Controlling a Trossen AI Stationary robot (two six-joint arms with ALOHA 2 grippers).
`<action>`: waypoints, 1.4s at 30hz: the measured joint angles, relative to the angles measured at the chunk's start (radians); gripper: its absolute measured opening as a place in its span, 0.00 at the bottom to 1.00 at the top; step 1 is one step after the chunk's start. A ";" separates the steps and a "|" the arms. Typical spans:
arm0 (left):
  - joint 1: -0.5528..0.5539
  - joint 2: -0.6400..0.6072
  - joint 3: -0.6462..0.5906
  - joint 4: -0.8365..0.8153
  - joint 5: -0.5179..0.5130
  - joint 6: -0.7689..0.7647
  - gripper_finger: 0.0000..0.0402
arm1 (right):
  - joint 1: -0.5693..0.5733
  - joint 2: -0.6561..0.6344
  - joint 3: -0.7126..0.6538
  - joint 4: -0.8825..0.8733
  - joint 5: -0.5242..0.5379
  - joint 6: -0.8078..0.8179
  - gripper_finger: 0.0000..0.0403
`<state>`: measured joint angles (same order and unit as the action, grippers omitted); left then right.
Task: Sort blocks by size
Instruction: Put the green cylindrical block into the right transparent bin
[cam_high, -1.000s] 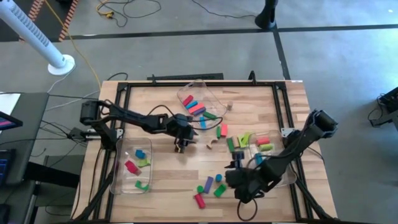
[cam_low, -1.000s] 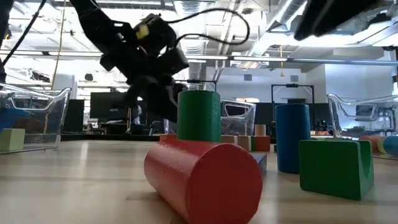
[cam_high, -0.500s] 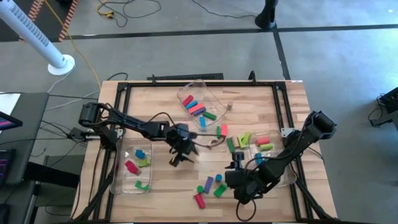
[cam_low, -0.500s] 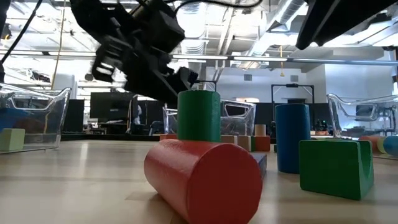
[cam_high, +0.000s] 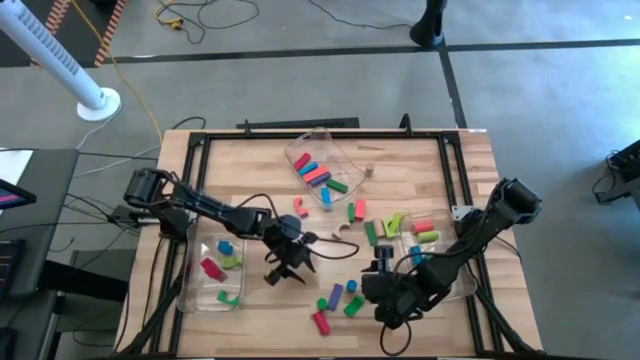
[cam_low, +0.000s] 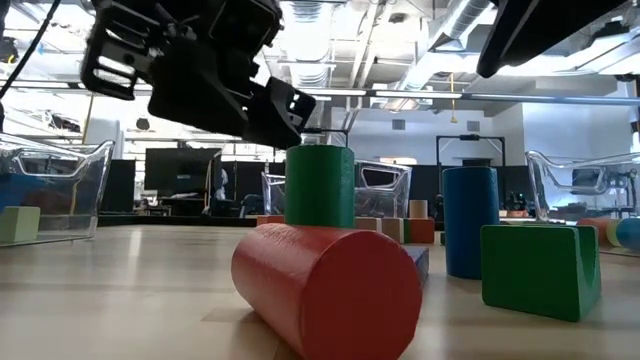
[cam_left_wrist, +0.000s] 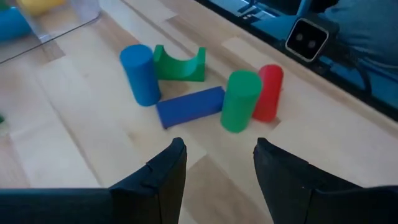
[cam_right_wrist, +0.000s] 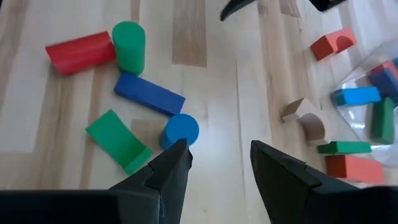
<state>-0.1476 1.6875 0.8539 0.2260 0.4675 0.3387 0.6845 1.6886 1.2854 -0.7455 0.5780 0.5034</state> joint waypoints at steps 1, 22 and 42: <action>-0.012 0.000 0.000 0.007 -0.009 -0.014 0.45 | 0.004 0.000 0.000 0.000 -0.001 0.015 0.50; -0.224 0.017 0.000 0.169 -0.373 -0.208 0.45 | 0.123 0.001 0.000 0.204 0.072 0.075 0.50; -0.297 0.144 0.069 0.234 -0.500 -0.307 0.45 | 0.179 0.002 0.002 0.248 0.161 0.091 0.50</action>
<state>-0.4446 1.8317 0.9229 0.4599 -0.0330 0.0317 0.8634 1.6901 1.2869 -0.4973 0.7391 0.5941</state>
